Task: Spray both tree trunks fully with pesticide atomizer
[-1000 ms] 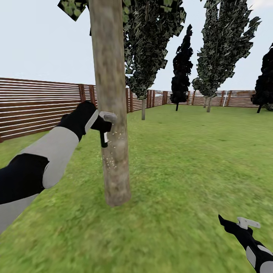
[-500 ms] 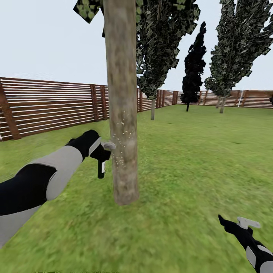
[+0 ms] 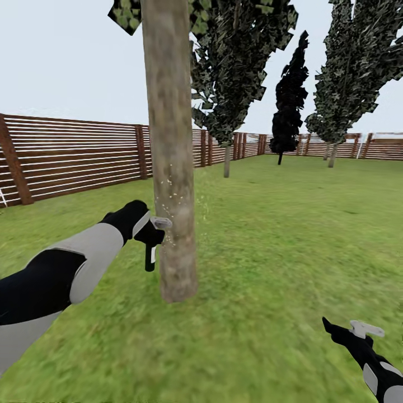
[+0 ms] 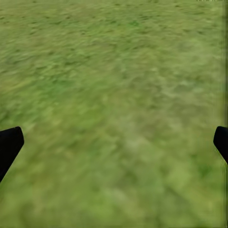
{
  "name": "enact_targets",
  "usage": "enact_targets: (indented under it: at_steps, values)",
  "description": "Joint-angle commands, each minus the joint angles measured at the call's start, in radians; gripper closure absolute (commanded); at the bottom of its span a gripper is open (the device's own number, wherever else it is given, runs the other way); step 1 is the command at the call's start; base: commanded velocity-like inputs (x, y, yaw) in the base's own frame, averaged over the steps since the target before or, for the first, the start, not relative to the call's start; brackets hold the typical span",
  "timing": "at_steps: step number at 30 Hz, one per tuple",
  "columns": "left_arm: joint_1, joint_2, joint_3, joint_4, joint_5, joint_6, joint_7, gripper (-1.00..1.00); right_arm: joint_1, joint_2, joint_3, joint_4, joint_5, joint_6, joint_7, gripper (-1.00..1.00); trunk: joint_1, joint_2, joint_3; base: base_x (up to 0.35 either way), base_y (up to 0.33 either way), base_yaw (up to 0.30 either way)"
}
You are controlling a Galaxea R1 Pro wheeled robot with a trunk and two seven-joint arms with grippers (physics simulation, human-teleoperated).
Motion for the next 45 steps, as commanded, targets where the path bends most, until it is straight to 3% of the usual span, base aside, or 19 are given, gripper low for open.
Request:
enact_targets:
  at_steps: [1,15,22,41,45]
  values:
    - [0.0,0.0,-0.001,0.0,-0.001,0.0,0.0,1.0,0.0,0.0,0.0,0.0,0.0,0.0,0.0,-1.0,0.0,0.0,0.0,0.0,-0.324,0.176]
    - [0.003,0.0,-0.001,0.0,-0.003,0.0,0.0,1.0,0.0,0.0,0.0,0.0,0.0,0.0,0.0,-1.0,0.0,0.0,0.0,0.0,-0.323,0.25]
    - [0.04,0.0,-0.001,0.0,-0.004,0.001,0.0,1.0,0.0,0.0,0.0,0.0,0.001,0.0,0.0,-1.0,0.0,0.0,0.0,0.0,-0.323,0.251]
    - [0.05,0.001,-0.001,0.001,-0.001,0.005,0.0,1.0,0.0,0.0,0.0,0.0,0.001,0.0,0.0,-1.0,0.0,0.0,0.0,0.09,-0.279,0.078]
    - [0.086,0.001,0.001,0.001,0.005,0.003,-0.004,1.0,0.0,0.0,0.0,0.0,0.001,0.0,0.0,-1.0,0.0,0.0,0.0,0.0,-0.013,0.183]
